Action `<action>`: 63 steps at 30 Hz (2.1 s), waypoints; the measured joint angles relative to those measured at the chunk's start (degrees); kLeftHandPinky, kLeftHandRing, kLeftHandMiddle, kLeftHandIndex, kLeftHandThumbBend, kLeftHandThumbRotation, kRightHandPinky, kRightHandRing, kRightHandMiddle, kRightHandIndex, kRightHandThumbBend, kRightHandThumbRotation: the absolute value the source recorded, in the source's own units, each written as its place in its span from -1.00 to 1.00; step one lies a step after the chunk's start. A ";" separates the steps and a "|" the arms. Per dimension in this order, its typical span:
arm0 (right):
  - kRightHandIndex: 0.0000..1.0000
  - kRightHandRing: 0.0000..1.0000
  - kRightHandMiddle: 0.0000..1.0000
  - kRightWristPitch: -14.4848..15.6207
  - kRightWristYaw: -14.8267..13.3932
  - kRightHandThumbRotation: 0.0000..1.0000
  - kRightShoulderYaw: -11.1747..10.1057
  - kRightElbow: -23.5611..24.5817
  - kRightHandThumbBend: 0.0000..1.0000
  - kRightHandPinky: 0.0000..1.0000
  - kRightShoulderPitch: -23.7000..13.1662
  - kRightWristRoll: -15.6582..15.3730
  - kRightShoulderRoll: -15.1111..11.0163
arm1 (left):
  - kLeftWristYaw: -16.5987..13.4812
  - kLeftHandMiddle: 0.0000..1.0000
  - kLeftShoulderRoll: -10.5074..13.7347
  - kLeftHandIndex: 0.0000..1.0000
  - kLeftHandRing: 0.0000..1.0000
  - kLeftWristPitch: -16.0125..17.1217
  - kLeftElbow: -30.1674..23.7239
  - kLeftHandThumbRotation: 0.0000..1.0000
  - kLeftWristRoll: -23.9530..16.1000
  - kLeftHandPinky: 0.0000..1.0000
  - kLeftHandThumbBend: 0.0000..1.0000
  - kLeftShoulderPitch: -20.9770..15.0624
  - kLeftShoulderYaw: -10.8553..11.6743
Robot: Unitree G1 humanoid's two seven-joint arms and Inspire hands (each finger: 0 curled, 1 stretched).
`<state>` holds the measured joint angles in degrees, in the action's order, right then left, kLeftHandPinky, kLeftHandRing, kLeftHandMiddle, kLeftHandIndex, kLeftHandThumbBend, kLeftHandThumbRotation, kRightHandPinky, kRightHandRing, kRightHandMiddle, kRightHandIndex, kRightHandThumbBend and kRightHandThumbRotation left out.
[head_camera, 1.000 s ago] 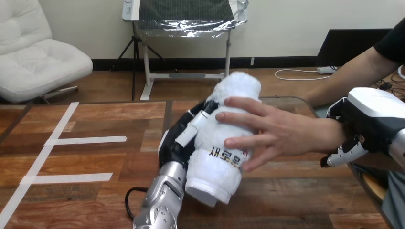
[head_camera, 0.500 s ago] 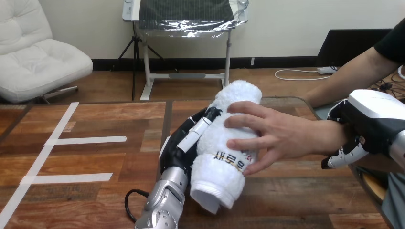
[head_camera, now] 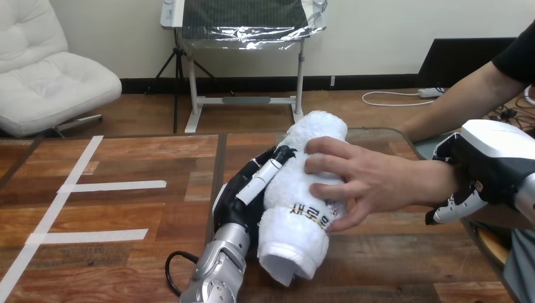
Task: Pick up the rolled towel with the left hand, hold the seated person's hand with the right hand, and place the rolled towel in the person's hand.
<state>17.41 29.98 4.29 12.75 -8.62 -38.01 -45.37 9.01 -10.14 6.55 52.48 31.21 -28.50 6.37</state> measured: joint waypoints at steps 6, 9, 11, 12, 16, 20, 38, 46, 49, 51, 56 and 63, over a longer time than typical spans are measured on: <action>0.02 -0.12 0.02 0.00 0.00 -1.00 0.00 0.00 0.55 -0.28 0.00 -0.03 0.00 | -0.11 -0.21 -0.02 -0.08 -0.39 0.00 0.00 -1.00 0.00 -0.57 0.34 -0.03 -0.29; 0.02 -0.12 0.02 0.00 0.00 -1.00 0.00 0.00 0.55 -0.28 0.00 -0.04 0.00 | -0.27 -0.21 -0.02 -0.08 -0.39 0.00 0.00 -1.00 0.00 -0.57 0.35 -0.03 -0.54; 0.02 -0.12 0.02 0.00 0.00 -1.00 0.00 0.00 0.56 -0.28 0.00 -0.04 0.00 | -0.33 -0.21 -0.03 -0.08 -0.39 0.00 0.00 -1.00 0.00 -0.57 0.35 -0.03 -0.68; 0.02 -0.12 0.02 0.00 0.00 -1.00 0.00 0.00 0.56 -0.28 0.00 -0.04 0.00 | -0.35 -0.21 -0.03 -0.08 -0.39 0.00 0.00 -1.00 0.00 -0.57 0.35 -0.03 -0.74; 0.03 -0.09 0.04 0.01 0.00 -1.00 0.00 0.00 0.55 -0.25 0.00 -0.04 0.00 | -0.36 -0.21 -0.03 -0.08 -0.39 0.00 0.00 -1.00 0.00 -0.57 0.34 -0.03 -0.83; 0.03 -0.06 0.07 0.03 0.00 -1.00 0.00 0.00 0.55 -0.21 0.00 -0.04 0.00 | -0.36 -0.21 -0.03 -0.08 -0.39 0.00 0.00 -1.00 0.00 -0.57 0.33 -0.03 -0.88; 0.04 -0.09 0.05 0.17 -0.01 -1.00 -0.01 0.00 0.55 -0.23 0.00 -0.02 0.00 | -0.11 -0.15 -0.04 -0.02 -0.32 0.00 0.00 -0.96 0.18 -0.54 0.31 -0.03 -1.02; 0.03 -0.06 0.06 0.30 -0.04 -1.00 -0.01 0.00 0.57 -0.20 0.00 0.04 0.00 | 1.50 0.01 -0.04 0.16 -0.21 0.02 0.00 -0.76 0.45 -0.43 0.25 -0.03 -1.00; 0.03 -0.08 0.05 0.31 -0.09 -1.00 -0.08 0.00 0.57 -0.21 0.00 0.07 0.01 | 2.47 0.09 -0.04 0.27 -0.12 0.27 0.00 -0.63 0.42 -0.34 0.25 -0.02 -0.99; 0.03 -0.10 0.03 0.31 -0.15 -1.00 -0.16 0.00 0.57 -0.23 0.00 0.12 0.02 | 3.18 0.17 -0.03 0.36 -0.03 0.43 -0.01 -0.52 0.40 -0.25 0.26 -0.02 -0.99; 0.07 -0.12 0.03 0.31 -0.55 -1.00 -0.40 0.00 0.58 -0.23 0.00 0.25 0.06 | 4.84 0.37 -0.03 0.56 0.22 0.78 0.00 -0.39 0.43 0.02 0.30 -0.02 -0.95; 0.23 0.07 0.19 0.31 -1.20 -1.00 -0.71 0.00 0.63 -0.09 0.00 0.21 0.08 | 7.45 0.65 -0.02 0.80 0.56 0.84 0.00 -0.31 1.00 0.42 0.42 -0.02 -0.78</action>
<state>17.72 28.78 3.58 12.74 -8.62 -37.80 -45.29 16.45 -10.16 7.40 52.47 32.20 -28.52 5.59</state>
